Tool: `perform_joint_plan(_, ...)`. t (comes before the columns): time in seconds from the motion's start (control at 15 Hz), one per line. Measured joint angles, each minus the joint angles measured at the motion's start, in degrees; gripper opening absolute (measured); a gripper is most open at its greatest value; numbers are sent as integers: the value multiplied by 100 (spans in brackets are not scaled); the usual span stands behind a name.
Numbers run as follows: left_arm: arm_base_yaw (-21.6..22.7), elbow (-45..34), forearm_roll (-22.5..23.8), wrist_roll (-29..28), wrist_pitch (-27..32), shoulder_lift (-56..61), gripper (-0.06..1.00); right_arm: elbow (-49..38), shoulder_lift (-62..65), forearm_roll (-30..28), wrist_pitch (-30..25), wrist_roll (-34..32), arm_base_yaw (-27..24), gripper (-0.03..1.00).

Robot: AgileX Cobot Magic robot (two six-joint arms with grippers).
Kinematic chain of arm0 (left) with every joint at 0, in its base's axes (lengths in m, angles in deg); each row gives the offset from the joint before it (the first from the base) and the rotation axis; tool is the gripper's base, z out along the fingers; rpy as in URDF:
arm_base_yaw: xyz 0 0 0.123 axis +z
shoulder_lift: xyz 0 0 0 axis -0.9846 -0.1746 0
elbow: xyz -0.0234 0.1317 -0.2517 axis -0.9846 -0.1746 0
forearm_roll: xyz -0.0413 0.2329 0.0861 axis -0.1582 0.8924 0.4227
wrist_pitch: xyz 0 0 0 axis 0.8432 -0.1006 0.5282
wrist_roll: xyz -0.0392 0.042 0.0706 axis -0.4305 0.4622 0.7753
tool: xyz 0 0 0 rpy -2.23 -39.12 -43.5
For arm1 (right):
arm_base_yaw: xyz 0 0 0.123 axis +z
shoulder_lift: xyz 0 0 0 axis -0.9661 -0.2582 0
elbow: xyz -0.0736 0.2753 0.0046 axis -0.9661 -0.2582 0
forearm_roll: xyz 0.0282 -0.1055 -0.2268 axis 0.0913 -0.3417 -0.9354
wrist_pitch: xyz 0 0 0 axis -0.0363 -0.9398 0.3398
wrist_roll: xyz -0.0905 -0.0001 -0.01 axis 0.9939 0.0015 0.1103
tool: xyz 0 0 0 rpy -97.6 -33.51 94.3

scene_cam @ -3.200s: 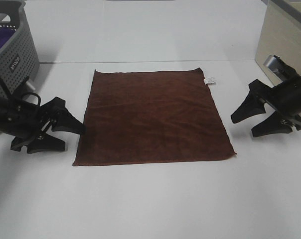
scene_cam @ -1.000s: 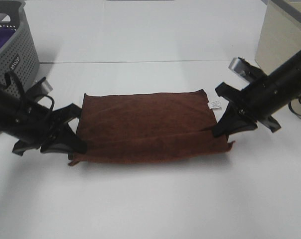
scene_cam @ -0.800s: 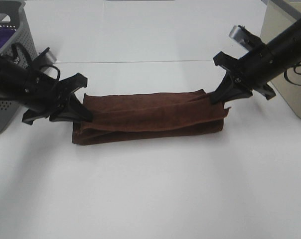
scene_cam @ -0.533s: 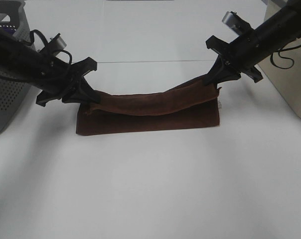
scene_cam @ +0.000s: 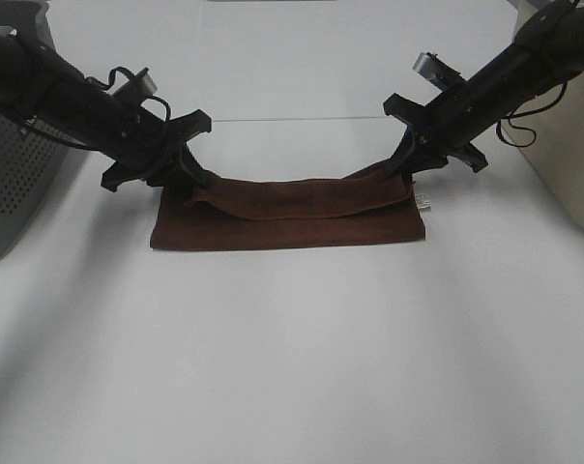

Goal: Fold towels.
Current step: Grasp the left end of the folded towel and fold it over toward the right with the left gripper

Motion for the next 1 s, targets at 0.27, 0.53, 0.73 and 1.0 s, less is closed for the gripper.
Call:
perform_joint_plan(0.27,0,6,11,-23,46,-11,73,69,-6,0,-63,0,0,73)
perform_joint_plan(0.53,0,11,619,-80,57,309,82,453,-6,-361,-676,-441,0,81)
perform_joint_plan(0.73,0,23,1908,-1077,292,361,82,470,-6,-900,-963,-705,0,82)
perform_joint_plan(1.0,6,23,2057,-1283,264,120,82,470,-6,-1146,-1037,-837,0,82)
